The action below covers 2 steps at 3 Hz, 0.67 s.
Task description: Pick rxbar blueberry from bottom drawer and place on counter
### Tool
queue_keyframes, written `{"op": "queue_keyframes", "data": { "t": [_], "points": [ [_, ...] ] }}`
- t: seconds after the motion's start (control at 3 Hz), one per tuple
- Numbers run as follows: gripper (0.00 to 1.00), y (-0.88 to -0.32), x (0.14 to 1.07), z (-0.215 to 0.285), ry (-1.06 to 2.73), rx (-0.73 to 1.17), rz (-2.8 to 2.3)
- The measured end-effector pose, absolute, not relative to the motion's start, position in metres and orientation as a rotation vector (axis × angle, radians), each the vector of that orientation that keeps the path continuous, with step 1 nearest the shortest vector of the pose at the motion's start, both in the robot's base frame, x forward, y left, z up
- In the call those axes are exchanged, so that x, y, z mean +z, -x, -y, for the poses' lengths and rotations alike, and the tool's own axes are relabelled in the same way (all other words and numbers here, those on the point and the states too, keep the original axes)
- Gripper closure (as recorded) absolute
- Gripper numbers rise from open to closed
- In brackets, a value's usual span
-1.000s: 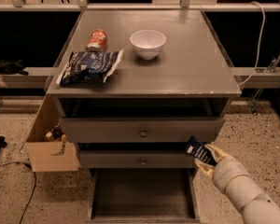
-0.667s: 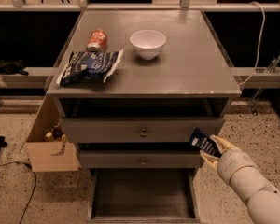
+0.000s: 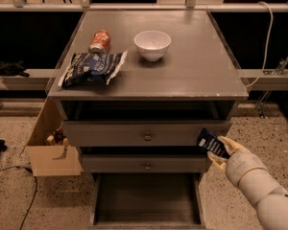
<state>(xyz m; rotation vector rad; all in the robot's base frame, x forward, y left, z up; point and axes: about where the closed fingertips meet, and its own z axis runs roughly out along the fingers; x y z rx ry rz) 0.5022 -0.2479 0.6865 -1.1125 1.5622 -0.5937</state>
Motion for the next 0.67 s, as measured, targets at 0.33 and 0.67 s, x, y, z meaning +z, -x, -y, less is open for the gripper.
{"op": "queue_keyframes", "data": {
  "t": [0.33, 0.67],
  "points": [
    [1.0, -0.511, 0.721, 0.258, 1.107, -0.616, -1.529],
    [1.0, -0.52, 0.764, 0.271, 1.096, -0.641, -1.492]
  ]
}}
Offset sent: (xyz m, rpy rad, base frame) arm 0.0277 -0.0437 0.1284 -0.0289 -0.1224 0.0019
